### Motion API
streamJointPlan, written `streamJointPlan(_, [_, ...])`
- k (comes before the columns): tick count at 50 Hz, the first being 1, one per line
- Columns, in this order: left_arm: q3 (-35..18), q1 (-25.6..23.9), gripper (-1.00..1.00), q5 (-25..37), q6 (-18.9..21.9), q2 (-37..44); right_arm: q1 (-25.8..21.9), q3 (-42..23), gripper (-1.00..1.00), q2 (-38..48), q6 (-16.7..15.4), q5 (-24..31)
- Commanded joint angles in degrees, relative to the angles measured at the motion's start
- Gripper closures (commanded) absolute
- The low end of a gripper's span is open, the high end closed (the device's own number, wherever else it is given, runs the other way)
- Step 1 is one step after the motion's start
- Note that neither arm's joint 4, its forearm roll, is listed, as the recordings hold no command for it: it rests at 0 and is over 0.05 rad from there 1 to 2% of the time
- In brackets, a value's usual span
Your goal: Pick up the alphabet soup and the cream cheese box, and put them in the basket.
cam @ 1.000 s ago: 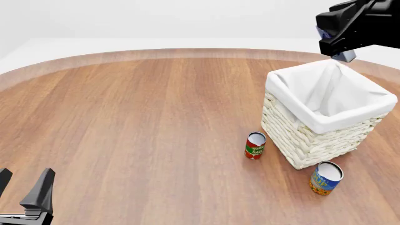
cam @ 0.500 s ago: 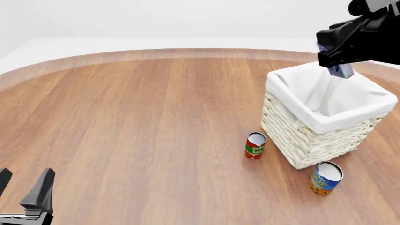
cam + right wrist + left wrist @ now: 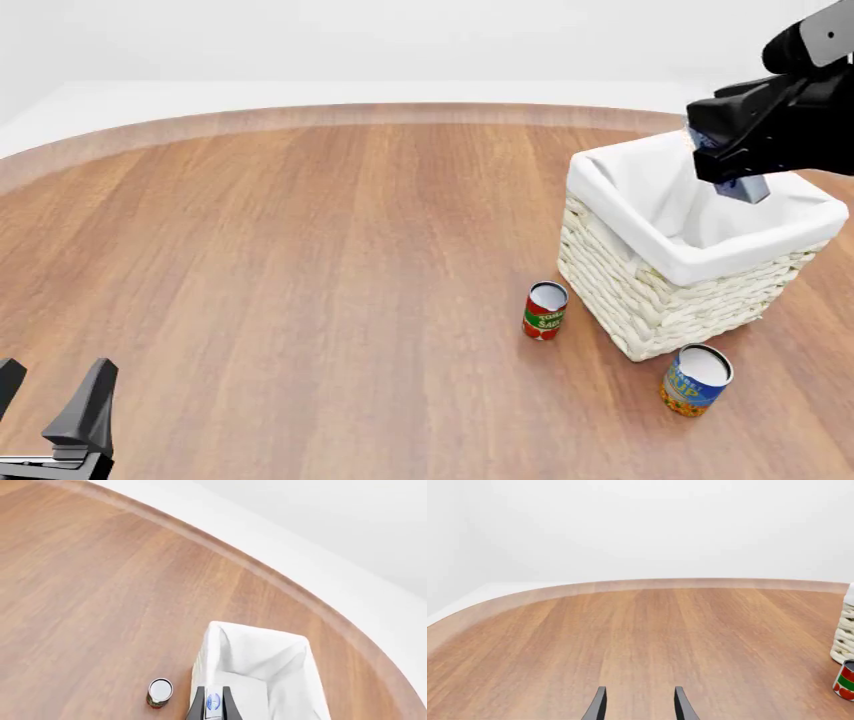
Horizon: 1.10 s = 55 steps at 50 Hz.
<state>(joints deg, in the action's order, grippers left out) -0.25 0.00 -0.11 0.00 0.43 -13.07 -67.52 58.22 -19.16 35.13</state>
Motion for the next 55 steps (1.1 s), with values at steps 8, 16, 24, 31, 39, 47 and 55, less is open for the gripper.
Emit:
streamJointPlan(8, [0.00,0.00,-1.00,0.00,0.00,0.00,0.57,2.82,1.00,-1.01,0.33,-0.96])
streamJointPlan(16, [0.00,0.00,-1.00,0.00,0.00,0.00,0.57,2.82,1.00,-1.01,0.33,-0.96])
streamJointPlan(24, [0.00,0.00,-1.00,0.00,0.00,0.00,0.59,2.17,1.00,-1.41,0.38,-0.21])
streamJointPlan(31, [0.00,0.00,-1.00,0.00,0.00,0.00,1.49,1.79,1.00,-1.43,0.42,0.00])
streamJointPlan(39, [0.00,0.00,-1.00,0.00,0.00,0.00,1.72,2.26,1.00,-1.35,1.99,0.16])
streamJointPlan(47, [0.00,0.00,-1.00,0.00,0.00,0.00,2.54,4.50,1.00,-0.60,3.41,-1.67])
streamJointPlan(55, [0.00,0.00,-1.00,0.00,0.00,0.00,2.92,4.61,1.00,0.26,6.12,-2.22])
